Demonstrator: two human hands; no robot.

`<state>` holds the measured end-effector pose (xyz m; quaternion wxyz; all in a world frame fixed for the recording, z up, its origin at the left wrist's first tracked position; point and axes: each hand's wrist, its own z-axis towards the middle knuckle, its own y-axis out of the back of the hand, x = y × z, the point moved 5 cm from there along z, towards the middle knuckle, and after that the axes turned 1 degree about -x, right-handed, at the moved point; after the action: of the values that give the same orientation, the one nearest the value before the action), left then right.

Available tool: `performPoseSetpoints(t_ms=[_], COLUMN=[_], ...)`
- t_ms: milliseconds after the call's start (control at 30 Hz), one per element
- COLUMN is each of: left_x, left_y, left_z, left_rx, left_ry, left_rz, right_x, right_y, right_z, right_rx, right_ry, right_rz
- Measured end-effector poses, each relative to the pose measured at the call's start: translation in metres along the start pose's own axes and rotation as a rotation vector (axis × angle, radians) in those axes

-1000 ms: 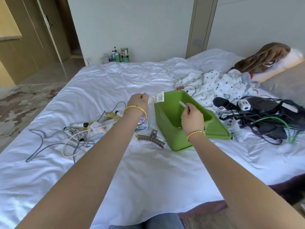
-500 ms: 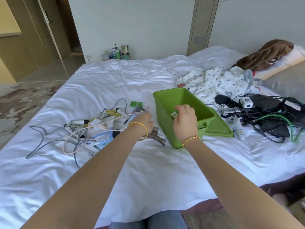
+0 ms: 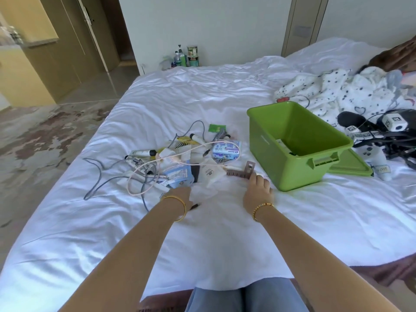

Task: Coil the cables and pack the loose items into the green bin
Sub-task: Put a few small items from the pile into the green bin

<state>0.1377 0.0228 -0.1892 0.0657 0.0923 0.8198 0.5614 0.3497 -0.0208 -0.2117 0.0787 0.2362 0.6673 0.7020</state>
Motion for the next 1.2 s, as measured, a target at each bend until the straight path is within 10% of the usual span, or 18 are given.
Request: performPoseSetpoints(t_ms=[400, 833, 1000, 1200], left_x=[0.004, 0.017, 0.036, 0.029], left_y=[-0.003, -0.011, 0.006, -0.007], left_z=[0.012, -0.006, 0.002, 0.017], left_rx=[-0.144, 0.075, -0.184, -0.085], left_ry=[-0.103, -0.13, 0.012, -0.071], left_rz=[-0.008, -0.001, -0.173, 0.206], right_x=[0.002, 0.02, 0.026, 0.036], right_y=[-0.004, -0.002, 0.001, -0.007], right_z=[0.017, -0.004, -0.011, -0.015], right_rx=[0.032, 0.131, 0.13, 0.125], right_ry=[-0.052, -0.003, 0.043, 0.092], right_rz=[-0.069, 0.114, 0.214, 0.185])
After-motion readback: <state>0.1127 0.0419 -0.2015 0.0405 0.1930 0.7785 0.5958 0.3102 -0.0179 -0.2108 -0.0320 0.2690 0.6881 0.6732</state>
